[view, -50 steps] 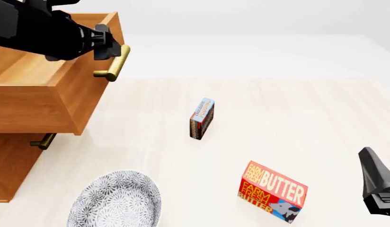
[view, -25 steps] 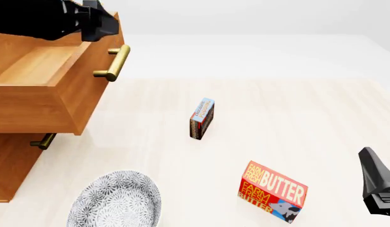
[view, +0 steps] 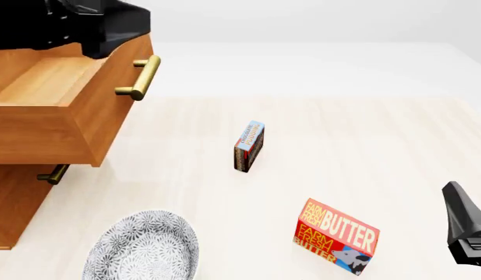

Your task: Put the chocolate pudding in the top drawer of the cabinet and close it.

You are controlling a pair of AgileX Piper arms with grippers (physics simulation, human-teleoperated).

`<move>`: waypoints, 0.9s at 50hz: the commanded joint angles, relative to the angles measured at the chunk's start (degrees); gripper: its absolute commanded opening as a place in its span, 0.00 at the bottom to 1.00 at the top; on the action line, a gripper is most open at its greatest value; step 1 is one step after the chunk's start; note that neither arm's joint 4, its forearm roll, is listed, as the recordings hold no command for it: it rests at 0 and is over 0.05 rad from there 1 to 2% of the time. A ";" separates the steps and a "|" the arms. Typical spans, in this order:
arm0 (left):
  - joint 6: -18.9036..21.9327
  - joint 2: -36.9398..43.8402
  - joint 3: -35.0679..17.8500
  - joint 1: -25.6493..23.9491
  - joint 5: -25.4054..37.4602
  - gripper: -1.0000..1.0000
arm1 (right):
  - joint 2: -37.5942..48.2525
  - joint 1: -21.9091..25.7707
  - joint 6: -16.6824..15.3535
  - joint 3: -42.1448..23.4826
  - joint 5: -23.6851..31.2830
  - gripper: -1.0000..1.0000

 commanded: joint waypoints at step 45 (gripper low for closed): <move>6.16 -18.26 30.87 -20.73 -26.88 1.00 | 0.00 0.00 0.00 0.00 0.00 1.00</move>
